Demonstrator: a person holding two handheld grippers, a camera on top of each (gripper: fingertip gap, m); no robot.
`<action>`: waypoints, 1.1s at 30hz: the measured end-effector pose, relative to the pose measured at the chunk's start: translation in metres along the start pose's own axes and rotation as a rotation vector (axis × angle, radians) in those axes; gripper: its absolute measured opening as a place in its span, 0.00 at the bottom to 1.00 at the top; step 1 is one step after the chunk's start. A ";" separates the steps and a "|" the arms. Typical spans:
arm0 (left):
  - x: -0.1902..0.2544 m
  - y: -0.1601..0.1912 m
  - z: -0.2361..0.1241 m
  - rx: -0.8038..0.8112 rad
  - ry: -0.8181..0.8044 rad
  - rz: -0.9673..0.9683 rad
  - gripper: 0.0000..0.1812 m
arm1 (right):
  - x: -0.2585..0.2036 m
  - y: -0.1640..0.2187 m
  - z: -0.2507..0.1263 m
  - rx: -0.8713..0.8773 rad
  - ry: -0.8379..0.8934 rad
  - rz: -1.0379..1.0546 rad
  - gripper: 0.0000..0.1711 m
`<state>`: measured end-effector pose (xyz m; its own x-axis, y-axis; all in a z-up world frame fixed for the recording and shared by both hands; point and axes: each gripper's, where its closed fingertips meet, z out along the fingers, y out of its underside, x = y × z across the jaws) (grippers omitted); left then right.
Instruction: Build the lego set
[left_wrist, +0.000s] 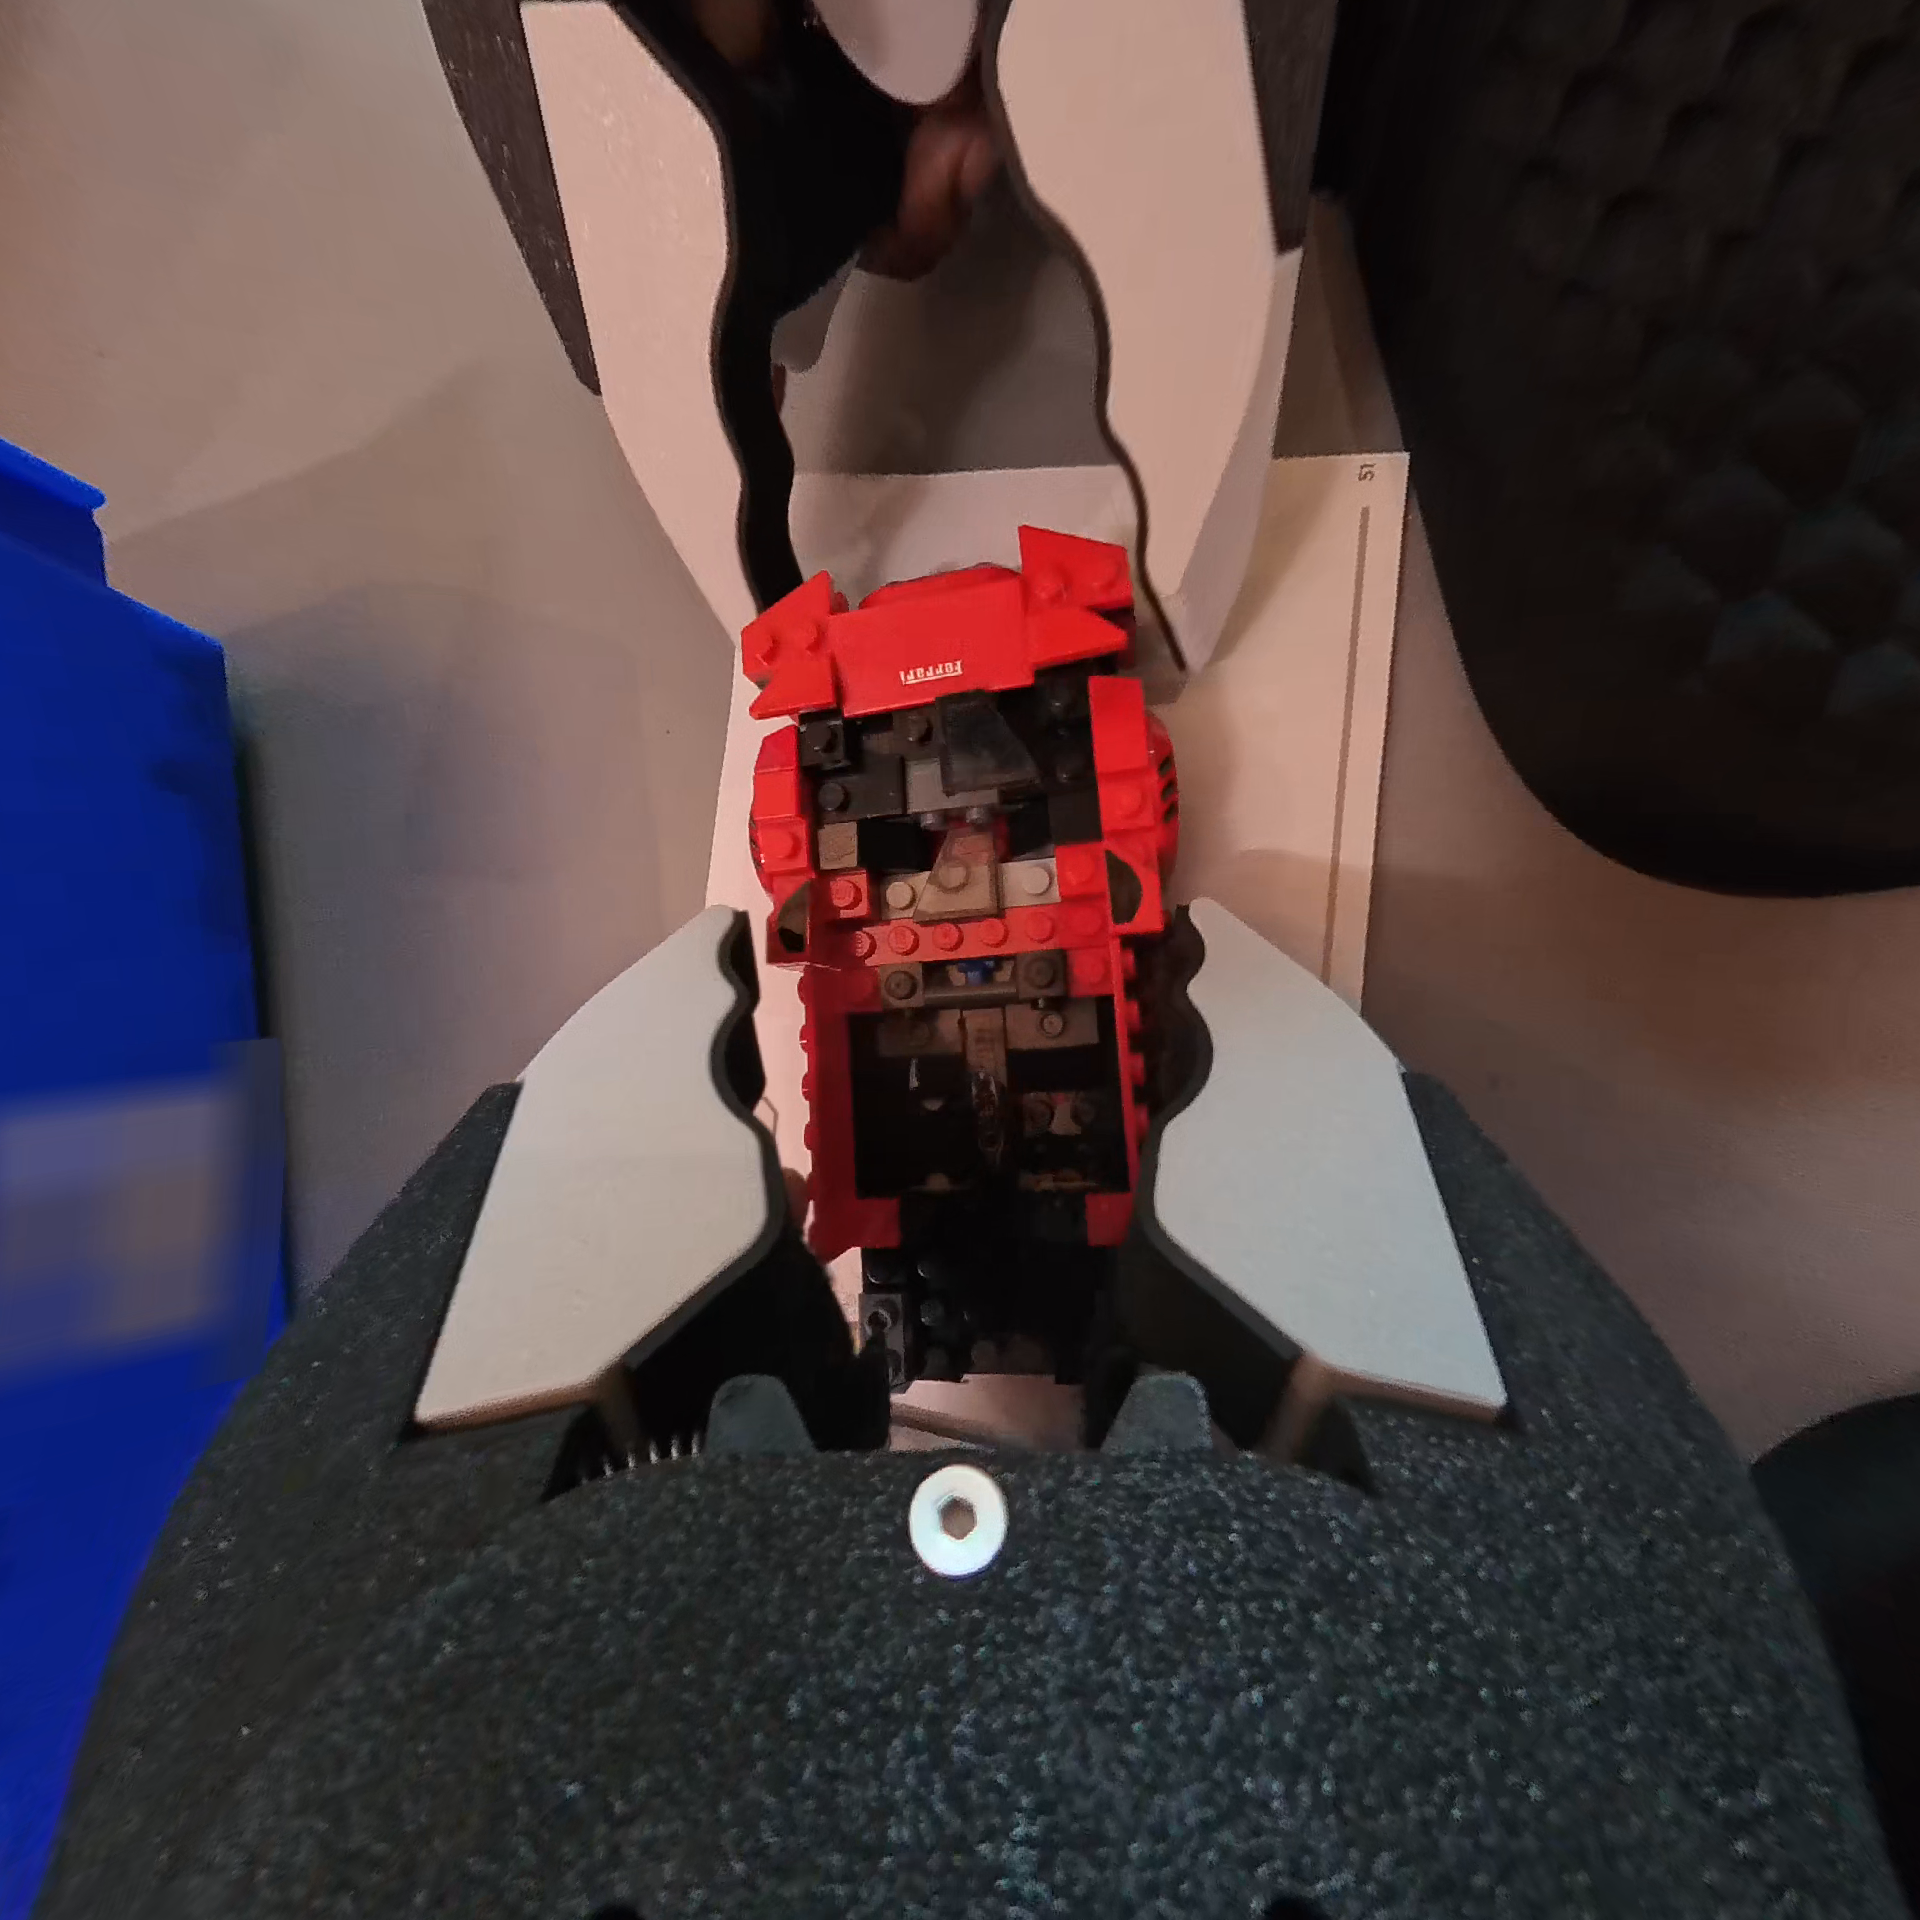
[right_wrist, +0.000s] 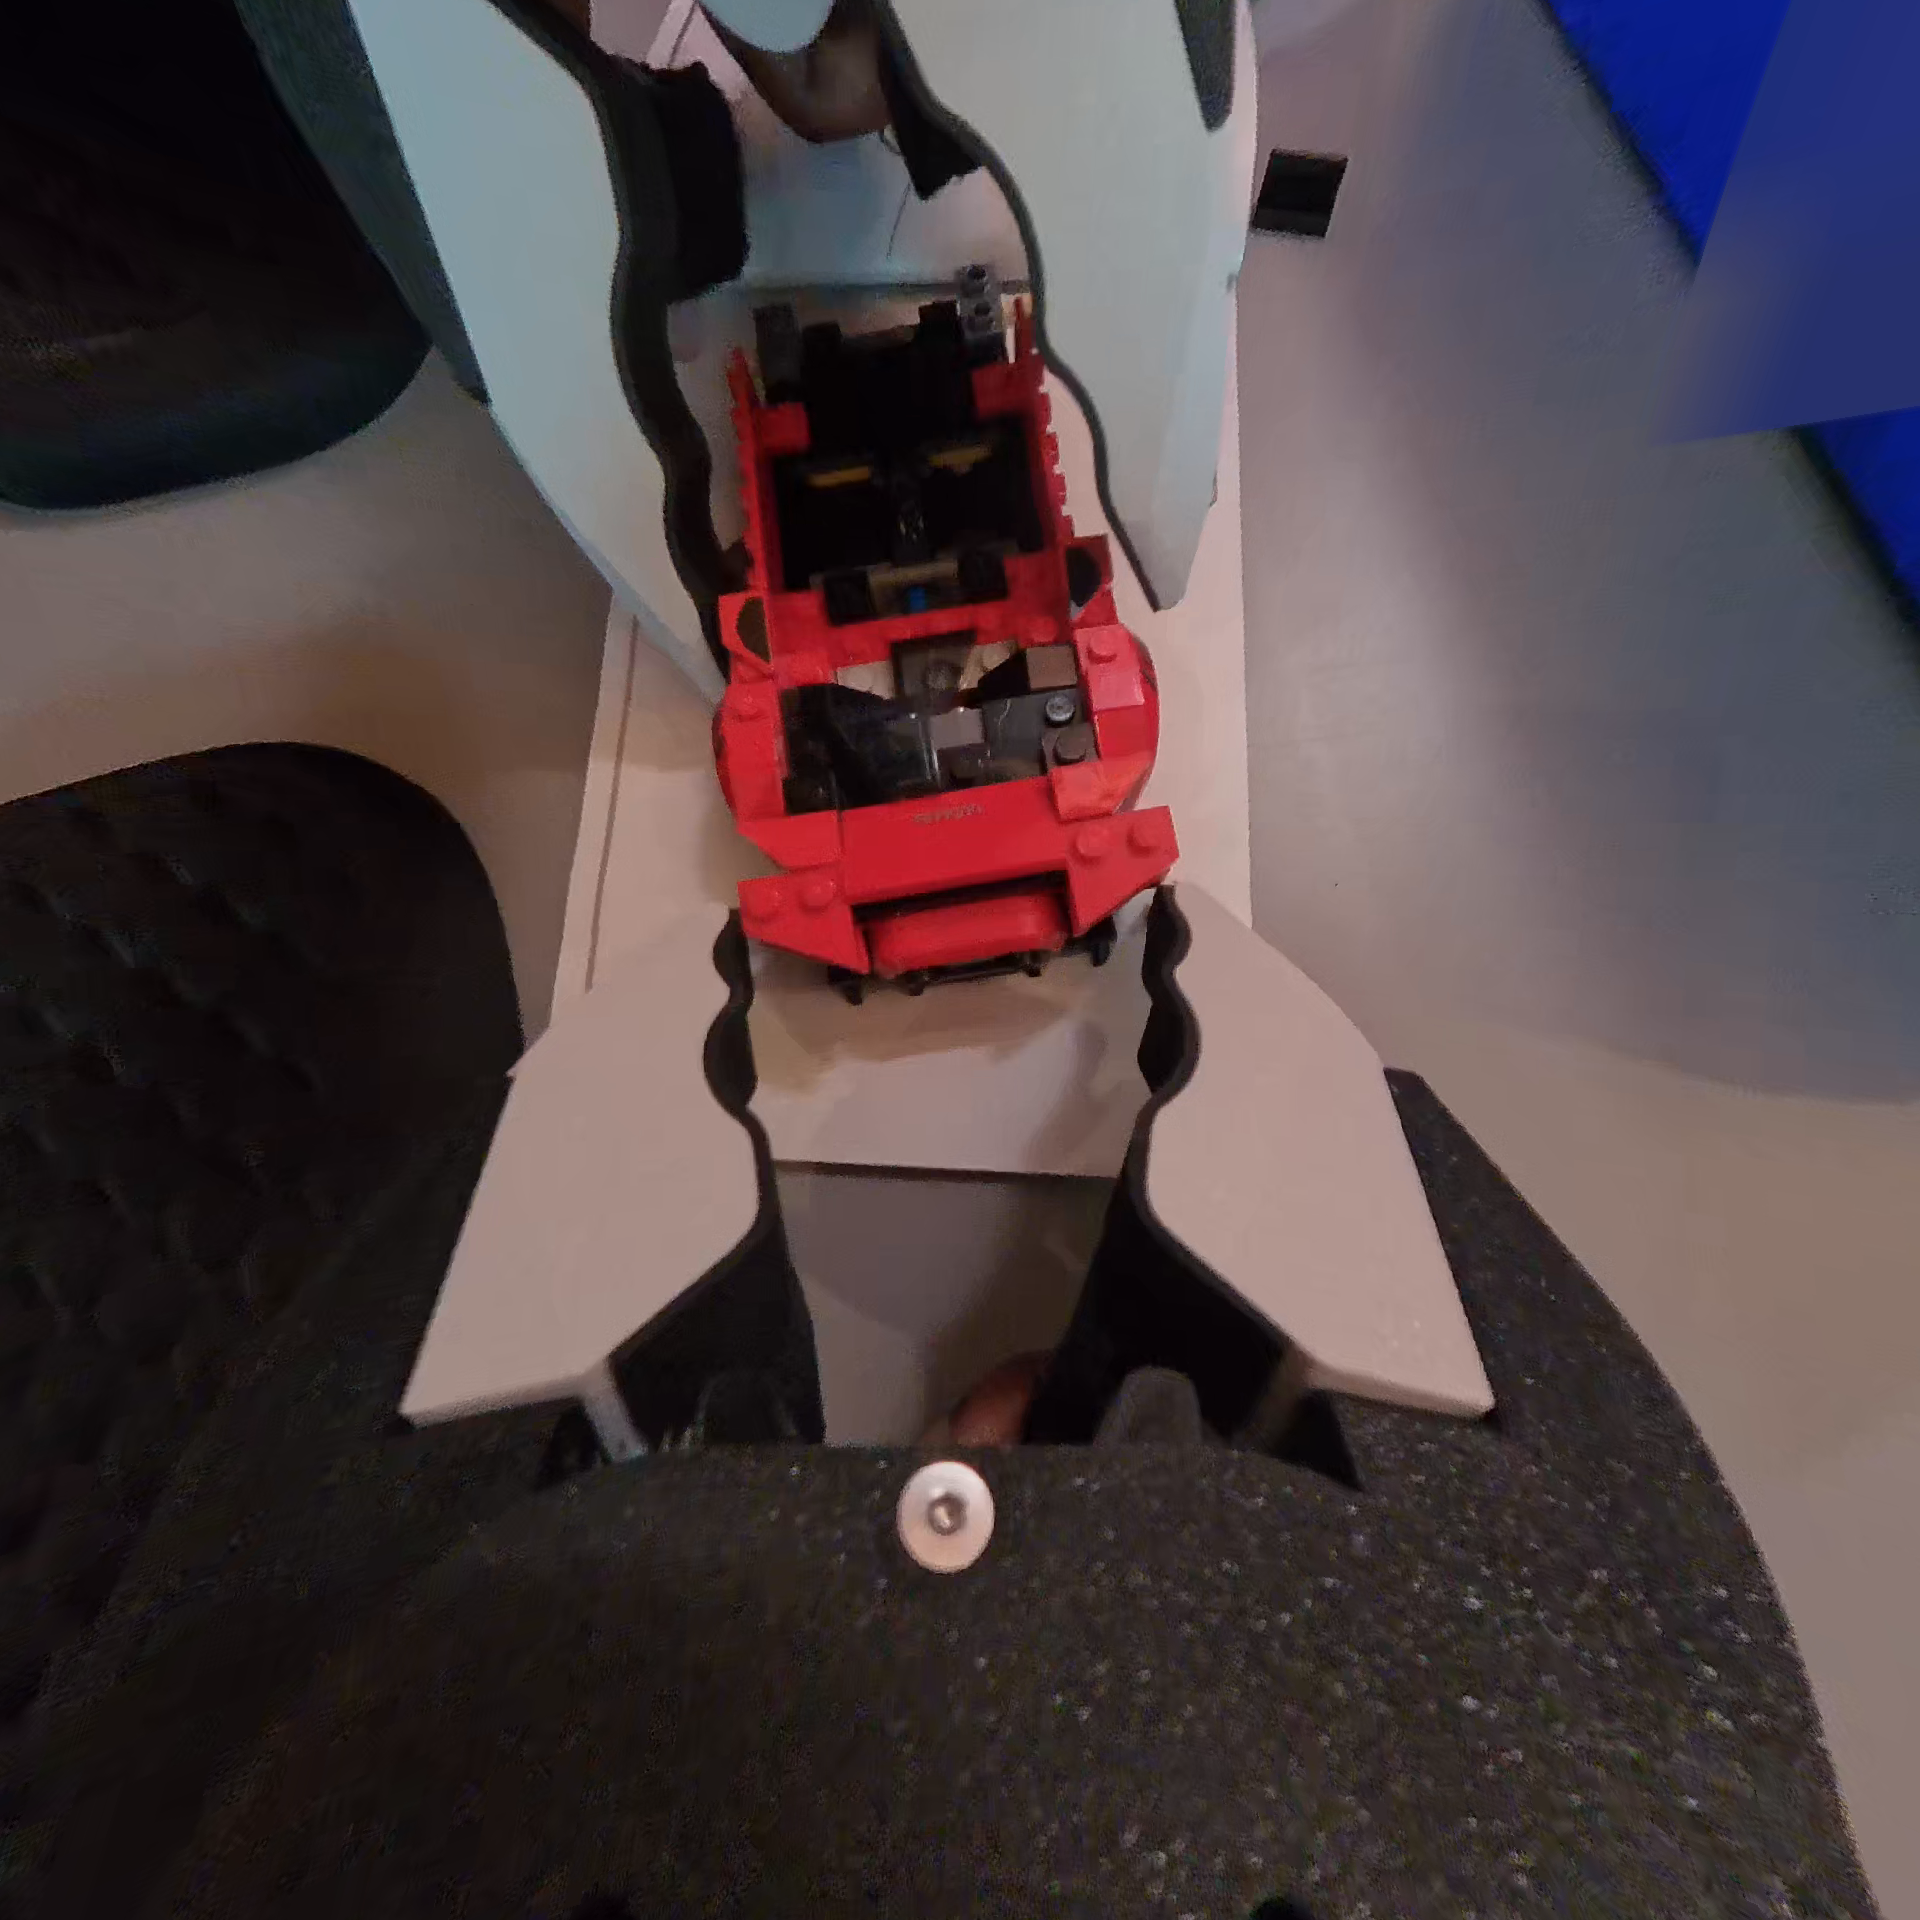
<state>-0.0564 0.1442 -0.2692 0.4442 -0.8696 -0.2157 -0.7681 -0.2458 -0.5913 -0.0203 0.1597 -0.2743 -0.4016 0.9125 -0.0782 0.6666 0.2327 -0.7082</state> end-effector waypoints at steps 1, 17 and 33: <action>0.000 0.000 0.000 0.006 -0.001 -0.005 0.42 | -0.001 0.001 -0.002 -0.008 -0.010 0.001 0.44; 0.000 0.001 0.000 0.085 -0.007 -0.050 0.42 | 0.015 -0.040 -0.015 -0.083 0.012 0.039 0.00; 0.002 0.000 0.001 0.140 -0.003 -0.077 0.40 | 0.019 -0.031 -0.005 -0.433 0.143 0.079 0.00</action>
<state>-0.0552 0.1429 -0.2703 0.5009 -0.8492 -0.1672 -0.6596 -0.2494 -0.7090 -0.0455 0.1715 -0.2501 -0.2685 0.9633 -0.0008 0.9048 0.2519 -0.3434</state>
